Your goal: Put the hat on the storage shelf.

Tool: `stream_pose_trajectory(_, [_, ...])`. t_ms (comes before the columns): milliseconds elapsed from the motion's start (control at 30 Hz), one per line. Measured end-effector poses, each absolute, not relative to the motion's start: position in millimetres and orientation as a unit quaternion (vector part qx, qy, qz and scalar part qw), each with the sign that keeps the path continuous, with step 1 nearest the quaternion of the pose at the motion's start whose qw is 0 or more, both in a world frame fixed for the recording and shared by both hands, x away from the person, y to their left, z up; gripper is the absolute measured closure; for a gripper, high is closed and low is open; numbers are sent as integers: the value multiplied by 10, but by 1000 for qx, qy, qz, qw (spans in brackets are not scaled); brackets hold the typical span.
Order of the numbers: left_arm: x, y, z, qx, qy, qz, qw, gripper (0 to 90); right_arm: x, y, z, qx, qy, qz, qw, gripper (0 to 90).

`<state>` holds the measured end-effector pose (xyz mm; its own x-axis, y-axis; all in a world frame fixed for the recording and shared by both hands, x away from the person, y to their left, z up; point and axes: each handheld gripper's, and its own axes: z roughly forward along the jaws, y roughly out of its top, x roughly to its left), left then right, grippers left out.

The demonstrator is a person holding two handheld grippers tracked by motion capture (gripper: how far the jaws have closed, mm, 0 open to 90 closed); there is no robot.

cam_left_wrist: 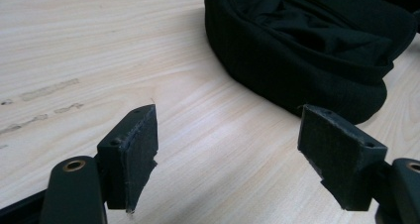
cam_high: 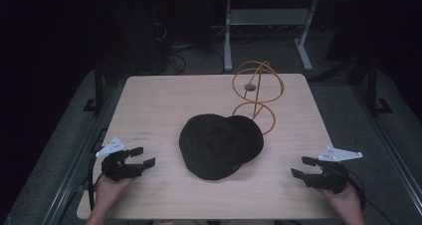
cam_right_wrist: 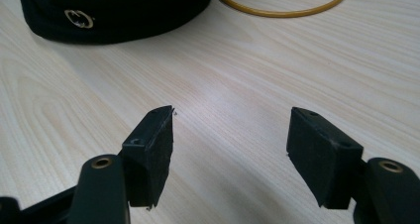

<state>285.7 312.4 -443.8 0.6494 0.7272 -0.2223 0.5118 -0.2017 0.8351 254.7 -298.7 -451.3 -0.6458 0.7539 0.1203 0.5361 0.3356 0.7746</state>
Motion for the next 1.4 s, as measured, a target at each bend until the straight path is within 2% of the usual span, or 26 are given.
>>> stream_pose_trajectory(367, [2828, 3146, -4443, 770, 402, 120, 480, 232, 2536, -2872, -4418, 384, 810, 424, 129, 306])
stream_pose_trajectory(800, [2827, 3153, -4448, 768, 404, 120, 482, 231, 2607, -2536, -4160, 347, 821, 438, 114, 215])
stream_pose_trajectory(1133, [2829, 3165, -4457, 764, 406, 114, 488, 231, 2669, -2254, -3945, 306, 837, 438, 120, 214])
stream_pose_trajectory(1400, [2831, 3171, -4446, 764, 403, 115, 490, 231, 2763, -1989, -3845, 275, 852, 432, 103, 214])
